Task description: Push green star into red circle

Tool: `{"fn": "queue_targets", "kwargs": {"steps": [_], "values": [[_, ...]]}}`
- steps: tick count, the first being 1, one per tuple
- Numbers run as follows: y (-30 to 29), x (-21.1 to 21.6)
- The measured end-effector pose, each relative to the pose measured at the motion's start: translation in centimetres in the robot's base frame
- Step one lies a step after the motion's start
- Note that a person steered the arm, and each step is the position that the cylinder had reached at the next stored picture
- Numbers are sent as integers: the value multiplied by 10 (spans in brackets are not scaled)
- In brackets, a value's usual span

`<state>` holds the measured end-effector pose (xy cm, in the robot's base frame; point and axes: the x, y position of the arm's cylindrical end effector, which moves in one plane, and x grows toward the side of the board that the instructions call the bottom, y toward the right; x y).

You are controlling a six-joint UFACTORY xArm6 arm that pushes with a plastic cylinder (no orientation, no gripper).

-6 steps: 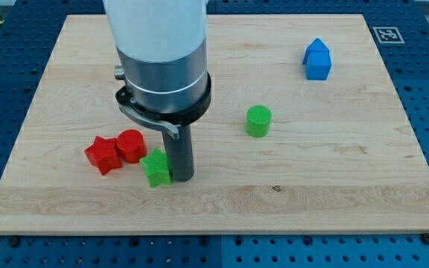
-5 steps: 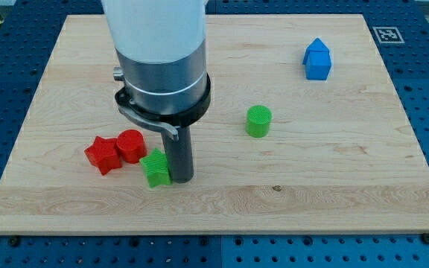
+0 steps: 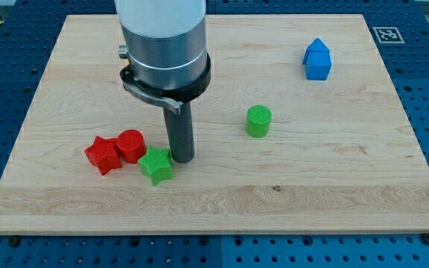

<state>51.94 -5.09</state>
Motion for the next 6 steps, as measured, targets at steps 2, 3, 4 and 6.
{"fn": "queue_targets", "kwargs": {"steps": [2,3,4,6], "values": [[0,-9],[6,10],[6,20],[-17,36]]}}
